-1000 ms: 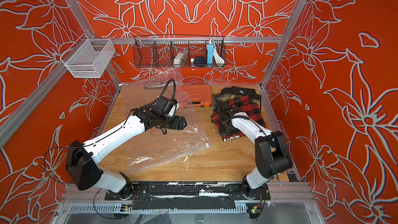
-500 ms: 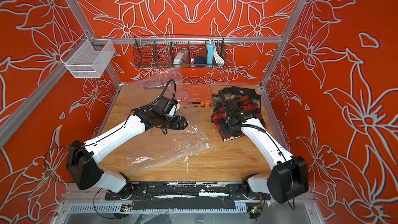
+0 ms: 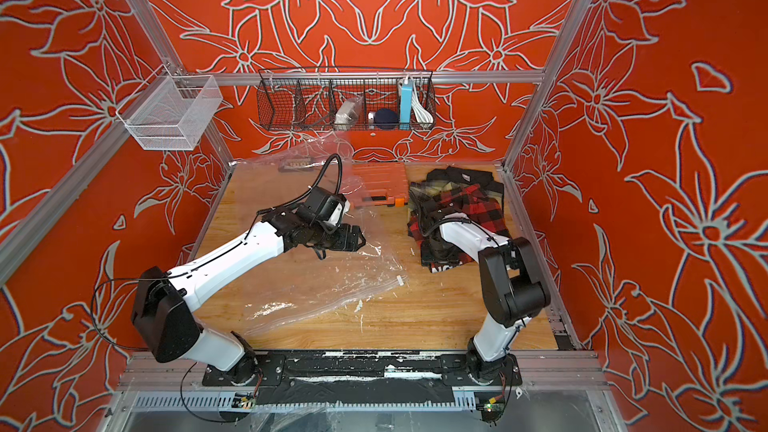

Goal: Place the folded shirt into the vacuum bag
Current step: Move the shirt at the center of the board.

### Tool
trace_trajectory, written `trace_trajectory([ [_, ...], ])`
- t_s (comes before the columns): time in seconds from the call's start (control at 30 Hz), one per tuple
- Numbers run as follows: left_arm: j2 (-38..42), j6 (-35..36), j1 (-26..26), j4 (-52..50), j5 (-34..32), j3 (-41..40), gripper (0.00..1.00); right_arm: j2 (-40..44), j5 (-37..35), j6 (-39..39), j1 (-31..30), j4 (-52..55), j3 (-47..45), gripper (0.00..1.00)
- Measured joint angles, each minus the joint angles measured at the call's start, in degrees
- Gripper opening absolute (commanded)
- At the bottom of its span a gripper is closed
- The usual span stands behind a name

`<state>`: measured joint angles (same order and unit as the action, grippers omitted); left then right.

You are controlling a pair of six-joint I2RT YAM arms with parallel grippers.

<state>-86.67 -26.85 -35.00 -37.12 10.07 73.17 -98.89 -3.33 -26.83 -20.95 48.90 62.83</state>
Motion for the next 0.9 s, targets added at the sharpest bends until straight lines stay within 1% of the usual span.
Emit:
trace_trajectory([
  [0.07,0.0,0.26,0.0,-0.52,-1.33,0.0,0.94,-1.75,1.51,0.24,0.09,-1.81,-1.16,0.4],
  [0.17,0.07,0.87,0.0,-1.38,-4.2,0.0,0.96,-1.6,2.58,0.02,0.17,-2.95,-1.51,0.21],
  [0.23,0.42,1.31,0.0,-1.73,-6.69,-0.02,0.96,-1.09,2.78,0.46,0.35,-3.37,-1.88,0.11],
  [0.27,0.74,1.51,0.0,-1.86,-7.74,-0.02,0.93,-0.5,3.32,0.59,0.5,-3.85,-2.25,0.07],
  [0.33,1.73,1.95,0.07,-2.25,-9.64,-0.02,0.74,1.79,5.05,1.14,0.87,-4.72,-3.06,0.01],
  [0.37,2.21,2.36,0.13,-2.43,-10.12,-0.02,0.6,3.06,5.86,1.29,0.87,-4.74,-3.19,0.0],
  [0.4,2.71,2.32,0.22,-2.49,-10.34,-0.02,0.41,4.92,6.99,1.38,0.83,-4.7,-3.17,0.0],
  [0.47,3.23,2.29,0.63,-2.62,-10.21,0.04,0.1,9.35,9.2,1.6,0.79,-4.37,-2.91,0.0],
  [0.5,3.23,2.25,0.9,-2.86,-9.77,0.22,0.0,11.65,10.23,1.64,0.79,-4.13,-2.58,0.0],
  [0.63,1.57,2.32,1.7,-3.96,-8.15,1.46,0.0,19.28,13.38,1.81,0.74,-2.03,-0.52,0.0],
  [0.77,0.15,2.29,1.99,-4.33,-7.26,1.66,0.0,23.96,15.56,1.4,-0.04,1.07,-0.24,0.0],
  [0.9,0.26,2.4,2.43,-4.31,-5.66,1.64,0.0,26.6,17.03,-1.88,-4.63,3.45,-0.35,0.0],
])
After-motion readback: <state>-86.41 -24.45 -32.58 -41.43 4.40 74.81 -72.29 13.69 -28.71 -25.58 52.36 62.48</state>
